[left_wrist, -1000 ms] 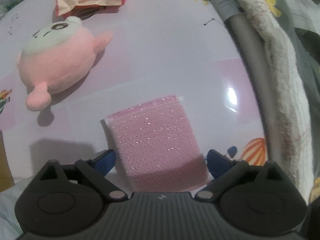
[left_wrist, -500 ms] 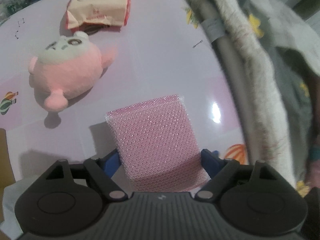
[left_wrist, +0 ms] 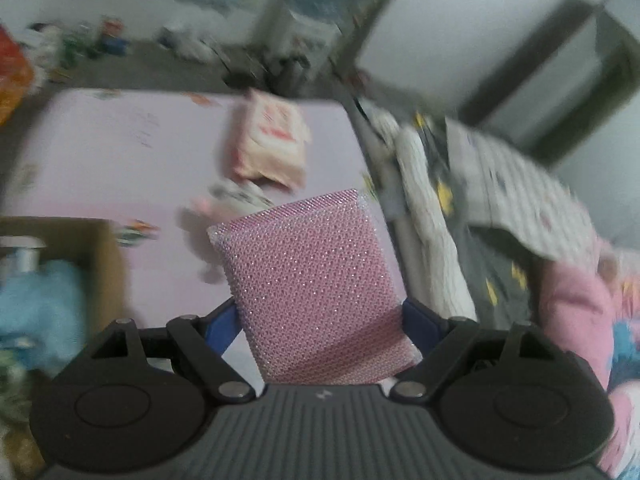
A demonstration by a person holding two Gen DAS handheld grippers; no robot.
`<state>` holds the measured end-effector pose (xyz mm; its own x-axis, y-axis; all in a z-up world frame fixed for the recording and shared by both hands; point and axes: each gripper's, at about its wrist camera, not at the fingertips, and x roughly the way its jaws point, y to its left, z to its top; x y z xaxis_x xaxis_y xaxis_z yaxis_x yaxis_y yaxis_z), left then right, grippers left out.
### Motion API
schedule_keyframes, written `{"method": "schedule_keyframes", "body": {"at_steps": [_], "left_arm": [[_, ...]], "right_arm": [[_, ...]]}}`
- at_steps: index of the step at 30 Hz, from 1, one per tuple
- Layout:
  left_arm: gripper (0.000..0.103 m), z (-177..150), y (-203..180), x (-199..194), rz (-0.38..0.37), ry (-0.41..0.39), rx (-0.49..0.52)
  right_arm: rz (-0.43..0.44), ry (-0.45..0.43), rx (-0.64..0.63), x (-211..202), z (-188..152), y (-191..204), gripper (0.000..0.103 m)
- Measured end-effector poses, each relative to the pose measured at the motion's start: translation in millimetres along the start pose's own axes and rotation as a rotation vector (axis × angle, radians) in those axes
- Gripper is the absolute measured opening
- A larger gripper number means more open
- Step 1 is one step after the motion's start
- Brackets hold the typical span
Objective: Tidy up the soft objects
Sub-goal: 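Lift the sponge with the left tool while the right tool grasps the pink plush bunny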
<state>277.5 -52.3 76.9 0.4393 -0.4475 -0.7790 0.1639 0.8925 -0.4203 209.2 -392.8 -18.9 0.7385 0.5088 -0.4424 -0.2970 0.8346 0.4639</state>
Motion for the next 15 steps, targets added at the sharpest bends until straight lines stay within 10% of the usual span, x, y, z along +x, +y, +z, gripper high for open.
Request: {"method": "schedule_keyframes", "body": {"at_steps": [15], "left_arm": [[0.087, -111, 164, -132, 0.198, -0.174, -0.267]], "right_arm": [[-0.114, 0.227, 0.010, 207, 63, -5, 0.090]]}}
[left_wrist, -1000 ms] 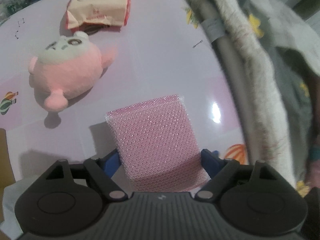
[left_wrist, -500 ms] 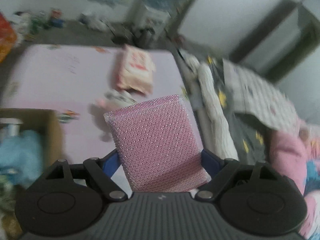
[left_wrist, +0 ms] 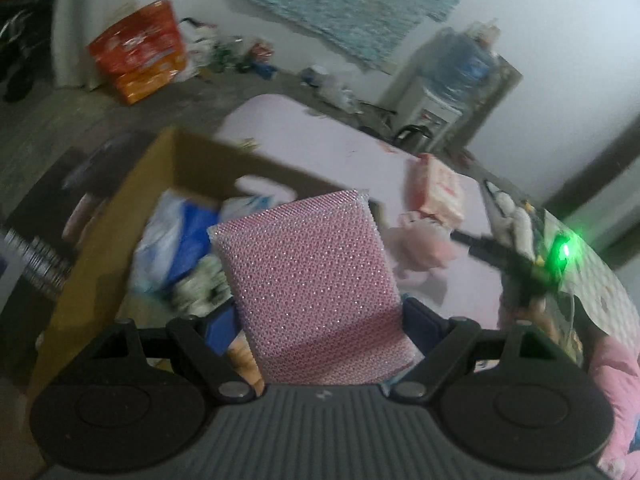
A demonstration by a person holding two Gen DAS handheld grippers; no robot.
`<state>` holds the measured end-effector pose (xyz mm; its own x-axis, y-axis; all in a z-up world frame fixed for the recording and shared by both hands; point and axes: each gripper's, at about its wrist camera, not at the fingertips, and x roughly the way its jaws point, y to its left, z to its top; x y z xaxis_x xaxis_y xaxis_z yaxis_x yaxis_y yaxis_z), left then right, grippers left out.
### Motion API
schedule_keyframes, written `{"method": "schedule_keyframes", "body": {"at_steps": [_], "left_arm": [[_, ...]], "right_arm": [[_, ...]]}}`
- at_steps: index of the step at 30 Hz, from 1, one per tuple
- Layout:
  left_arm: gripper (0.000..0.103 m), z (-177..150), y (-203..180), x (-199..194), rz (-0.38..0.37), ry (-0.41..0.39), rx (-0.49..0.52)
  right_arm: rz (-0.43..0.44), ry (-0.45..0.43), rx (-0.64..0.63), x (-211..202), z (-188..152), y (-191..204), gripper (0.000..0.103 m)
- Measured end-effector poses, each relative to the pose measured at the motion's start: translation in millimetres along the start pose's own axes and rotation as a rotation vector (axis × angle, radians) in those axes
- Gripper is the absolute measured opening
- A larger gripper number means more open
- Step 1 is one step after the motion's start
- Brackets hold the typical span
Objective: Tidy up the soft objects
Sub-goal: 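Lift the sponge with the left tool while the right tool grasps the pink plush bunny, then carry the sponge and plush bunny over the cardboard box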
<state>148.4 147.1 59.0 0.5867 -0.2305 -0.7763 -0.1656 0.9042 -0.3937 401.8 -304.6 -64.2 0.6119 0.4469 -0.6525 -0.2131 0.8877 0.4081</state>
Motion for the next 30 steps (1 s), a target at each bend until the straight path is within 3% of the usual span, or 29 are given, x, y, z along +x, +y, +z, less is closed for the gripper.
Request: {"method": "schedule_keyframes", "body": {"at_steps": [3, 8, 14, 18, 23, 27, 30], "left_arm": [[0.087, -18, 30, -1, 0.004, 0.000, -0.051], [0.087, -43, 71, -5, 0.014, -0.004, -0.135], [0.087, -58, 92, -5, 0.039, 0.017, -0.147], [0.087, -69, 98, 4, 0.022, 0.064, -0.162], [0.087, -84, 99, 10, 0.052, 0.083, -0.173], [0.087, -94, 104, 6, 0.085, 0.042, -0.234], [0.088, -102, 108, 5, 0.082, 0.034, -0.285]], "right_arm": [[-0.037, 0.045, -0.054, 45, 18, 6, 0.093], [-0.134, 0.142, -0.154, 94, 17, 13, 0.097], [-0.131, 0.186, -0.210, 87, -3, 24, 0.091], [-0.166, 0.191, -0.155, 64, -11, 20, 0.087], [-0.023, 0.139, -0.061, -5, -16, 27, 0.087], [0.114, 0.079, -0.086, -72, -20, 66, 0.088], [0.224, 0.082, -0.118, -105, -30, 101, 0.089]]}}
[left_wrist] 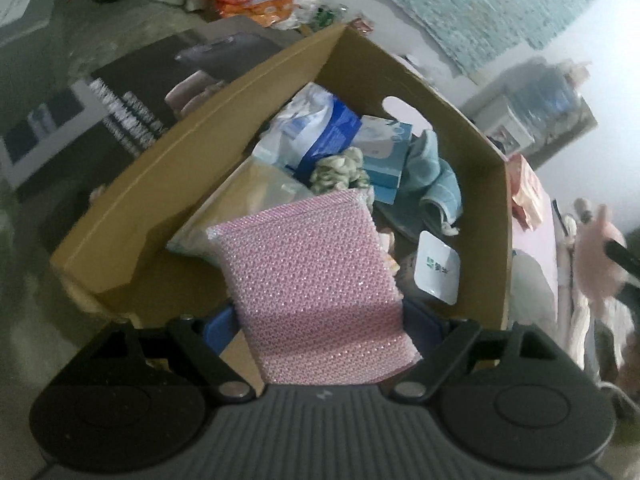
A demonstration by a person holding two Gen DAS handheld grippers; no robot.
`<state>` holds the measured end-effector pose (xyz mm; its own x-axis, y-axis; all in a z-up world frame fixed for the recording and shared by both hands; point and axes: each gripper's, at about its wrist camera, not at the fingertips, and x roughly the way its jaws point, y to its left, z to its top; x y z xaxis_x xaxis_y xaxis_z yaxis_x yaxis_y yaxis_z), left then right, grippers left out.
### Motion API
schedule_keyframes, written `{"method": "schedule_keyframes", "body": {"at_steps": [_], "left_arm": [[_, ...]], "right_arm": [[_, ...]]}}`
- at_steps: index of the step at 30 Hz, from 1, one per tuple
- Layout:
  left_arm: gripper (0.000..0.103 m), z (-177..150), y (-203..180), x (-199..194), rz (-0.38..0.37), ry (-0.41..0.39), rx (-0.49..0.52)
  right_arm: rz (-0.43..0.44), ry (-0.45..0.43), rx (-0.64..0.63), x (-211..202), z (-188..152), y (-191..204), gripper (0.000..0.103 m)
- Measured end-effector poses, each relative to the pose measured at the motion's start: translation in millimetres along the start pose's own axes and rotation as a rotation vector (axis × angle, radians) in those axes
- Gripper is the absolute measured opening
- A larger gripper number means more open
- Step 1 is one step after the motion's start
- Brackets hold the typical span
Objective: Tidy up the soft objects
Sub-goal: 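Carry the sponge and plush bunny over the cardboard box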
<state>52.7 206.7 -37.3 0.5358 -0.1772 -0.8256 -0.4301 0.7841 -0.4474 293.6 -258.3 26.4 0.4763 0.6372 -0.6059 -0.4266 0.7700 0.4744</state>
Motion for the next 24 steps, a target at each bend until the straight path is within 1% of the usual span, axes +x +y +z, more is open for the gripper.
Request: {"method": "schedule_keyframes", "body": {"at_steps": [1, 4, 9, 15, 18, 24], "left_arm": [[0.088, -2, 1, 0, -0.003, 0.000, -0.007], [0.093, -8, 1, -4, 0.028, -0.023, -0.005], [0.095, -13, 4, -11, 0.001, -0.028, -0.015], [0.095, -17, 7, -26, -0.009, -0.075, -0.014], [0.095, -17, 12, -39, 0.007, -0.129, -0.018], [0.095, -14, 23, -59, 0.043, -0.225, -0.021]], "right_arm": [[0.039, 0.013, -0.009, -2, -4, 14, 0.089], [0.144, 0.081, -0.054, 2, -17, 57, 0.090], [0.222, 0.195, -0.157, 25, -39, 122, 0.090], [0.241, 0.280, -0.255, 48, -56, 178, 0.090], [0.243, 0.320, -0.320, 55, -67, 204, 0.091], [0.209, 0.392, -0.486, 77, -95, 246, 0.093]]}}
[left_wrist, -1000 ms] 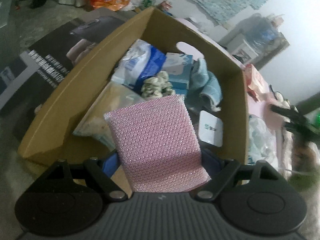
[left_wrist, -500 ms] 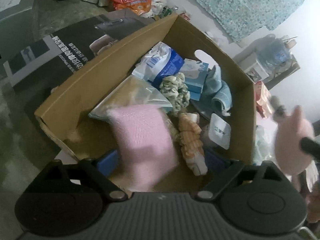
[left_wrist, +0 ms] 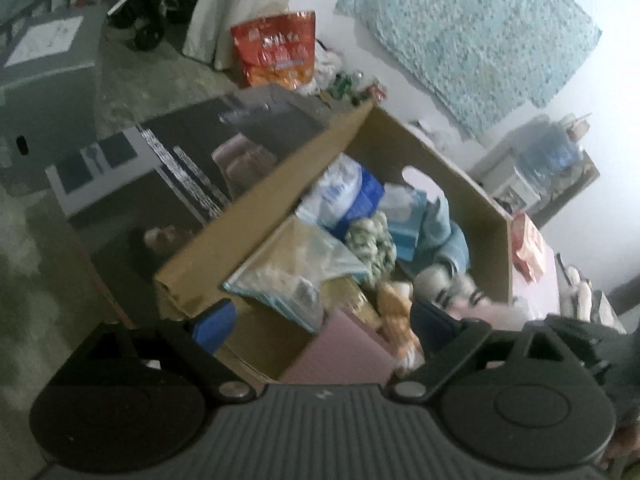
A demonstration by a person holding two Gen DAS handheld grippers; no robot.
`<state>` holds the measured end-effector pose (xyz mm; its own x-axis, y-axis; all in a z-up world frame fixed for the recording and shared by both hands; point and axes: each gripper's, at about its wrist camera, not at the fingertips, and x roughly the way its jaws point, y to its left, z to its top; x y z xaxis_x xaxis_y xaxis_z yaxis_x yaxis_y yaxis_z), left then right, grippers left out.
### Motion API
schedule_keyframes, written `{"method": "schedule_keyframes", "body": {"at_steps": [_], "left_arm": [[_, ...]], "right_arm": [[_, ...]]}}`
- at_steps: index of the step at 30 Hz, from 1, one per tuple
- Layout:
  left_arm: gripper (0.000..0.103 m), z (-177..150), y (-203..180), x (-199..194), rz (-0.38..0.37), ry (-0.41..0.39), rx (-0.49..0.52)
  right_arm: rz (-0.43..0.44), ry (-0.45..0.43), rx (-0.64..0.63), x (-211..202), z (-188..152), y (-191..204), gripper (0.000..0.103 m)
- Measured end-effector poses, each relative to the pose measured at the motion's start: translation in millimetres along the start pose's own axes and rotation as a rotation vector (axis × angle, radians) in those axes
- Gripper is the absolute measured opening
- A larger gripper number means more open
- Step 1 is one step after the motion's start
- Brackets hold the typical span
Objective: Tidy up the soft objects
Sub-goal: 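Carry the sponge and plush bunny over the cardboard box, then open both tools to drop the sponge and bunny into the box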
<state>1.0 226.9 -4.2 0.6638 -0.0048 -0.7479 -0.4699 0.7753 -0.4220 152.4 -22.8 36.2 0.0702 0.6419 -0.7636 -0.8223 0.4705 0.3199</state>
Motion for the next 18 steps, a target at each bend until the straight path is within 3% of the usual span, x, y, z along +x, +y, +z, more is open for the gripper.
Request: {"method": "schedule_keyframes", "body": {"at_steps": [10, 18], "left_arm": [[0.096, 6, 14, -6, 0.000, -0.042, 0.008], [0.096, 2, 16, -9, 0.004, -0.066, 0.047]], "right_arm": [[-0.076, 0.243, -0.222, 49, -1, 31, 0.094], [-0.055, 0.218, -0.186, 40, 10, 24, 0.095]]}}
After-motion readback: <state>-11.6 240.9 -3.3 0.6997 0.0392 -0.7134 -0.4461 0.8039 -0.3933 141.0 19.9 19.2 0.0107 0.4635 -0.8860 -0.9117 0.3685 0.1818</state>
